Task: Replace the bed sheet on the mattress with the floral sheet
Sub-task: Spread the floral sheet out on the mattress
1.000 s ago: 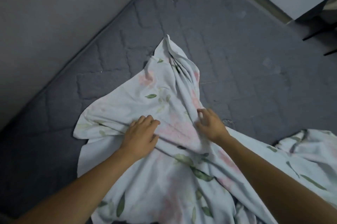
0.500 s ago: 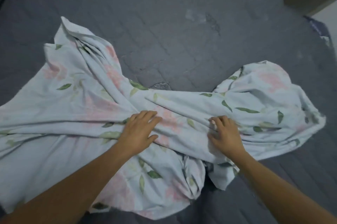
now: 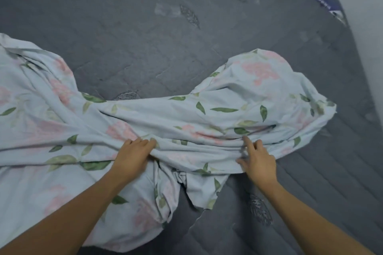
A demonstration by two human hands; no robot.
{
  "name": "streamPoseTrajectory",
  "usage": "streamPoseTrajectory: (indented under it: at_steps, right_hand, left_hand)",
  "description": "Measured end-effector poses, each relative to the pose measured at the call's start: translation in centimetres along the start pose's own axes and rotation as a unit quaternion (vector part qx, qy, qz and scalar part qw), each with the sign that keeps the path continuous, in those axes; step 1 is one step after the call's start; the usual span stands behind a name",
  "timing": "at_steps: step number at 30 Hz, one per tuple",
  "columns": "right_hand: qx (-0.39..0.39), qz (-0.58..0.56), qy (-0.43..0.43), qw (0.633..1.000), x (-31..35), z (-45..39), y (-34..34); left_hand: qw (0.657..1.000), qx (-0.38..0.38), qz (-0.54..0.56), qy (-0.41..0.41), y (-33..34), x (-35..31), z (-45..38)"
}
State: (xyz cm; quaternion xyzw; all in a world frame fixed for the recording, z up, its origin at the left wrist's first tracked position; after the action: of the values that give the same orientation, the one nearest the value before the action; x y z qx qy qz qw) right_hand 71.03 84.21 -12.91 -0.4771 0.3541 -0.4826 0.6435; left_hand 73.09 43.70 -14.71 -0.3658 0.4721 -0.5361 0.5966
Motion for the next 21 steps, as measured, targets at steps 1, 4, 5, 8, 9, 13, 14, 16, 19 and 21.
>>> streamPoseTrajectory:
  at_steps: [1, 4, 5, 8, 9, 13, 14, 16, 19, 21]
  right_hand:
    - [-0.006, -0.019, -0.007, 1.0, 0.0, -0.8, 0.1]
    - [-0.054, -0.033, 0.014, 0.998, 0.7, -2.4, -0.6]
    - [-0.087, -0.039, 0.029, 0.995, 1.0, -2.7, -1.4]
    - [-0.168, -0.066, 0.053, 0.982, 2.0, -4.1, -4.7]
    - [-0.18, -0.077, 0.054, 0.979, 2.5, -5.1, -6.2]
    - [-0.224, -0.109, 0.023, 0.968, 5.4, -12.2, -13.1]
    - [-0.237, -0.129, 0.008, 0.963, 6.4, -14.5, -14.7]
    - [-0.244, -0.193, -0.033, 0.95, 8.3, -19.3, -17.1]
    - [-0.188, -0.292, -0.091, 0.933, 10.5, -23.8, -17.6]
    - [-0.176, -0.286, -0.1, 0.937, 11.2, -23.3, -16.4]
  left_hand:
    - [1.0, -0.002, -0.001, -0.009, -0.8, 0.1, -0.1]
    - [0.999, -0.01, -0.009, -0.035, -3.3, 0.4, -0.7]
    - [0.999, -0.012, -0.004, -0.048, -4.3, 0.7, -0.9]
    - [0.995, -0.04, 0.019, -0.091, -7.0, 2.1, -2.0]
    - [0.993, -0.054, 0.023, -0.101, -7.9, 2.8, -2.5]
    - [0.982, -0.12, 0.046, -0.135, -11.7, 5.9, -5.3]
    - [0.977, -0.138, 0.051, -0.153, -12.6, 7.0, -6.1]
    - [0.965, -0.17, 0.05, -0.194, -13.9, 9.0, -7.4]
    - [0.956, -0.172, 0.039, -0.235, -13.9, 10.9, -8.9]
    - [0.953, -0.18, 0.028, -0.242, -13.2, 10.5, -9.1]
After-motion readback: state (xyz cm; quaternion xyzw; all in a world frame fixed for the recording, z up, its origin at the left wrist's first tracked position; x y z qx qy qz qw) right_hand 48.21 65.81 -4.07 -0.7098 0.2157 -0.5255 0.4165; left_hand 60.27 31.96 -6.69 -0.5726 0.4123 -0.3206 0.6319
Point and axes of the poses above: each hand's wrist, its own z-axis away from the middle knuckle, its own y-axis out of the palm, x = y × z, the point moved 5 cm from there along -z, towards the middle knuckle, and after that the axes turned 14 degrees about -y, right-handed, at the moved point
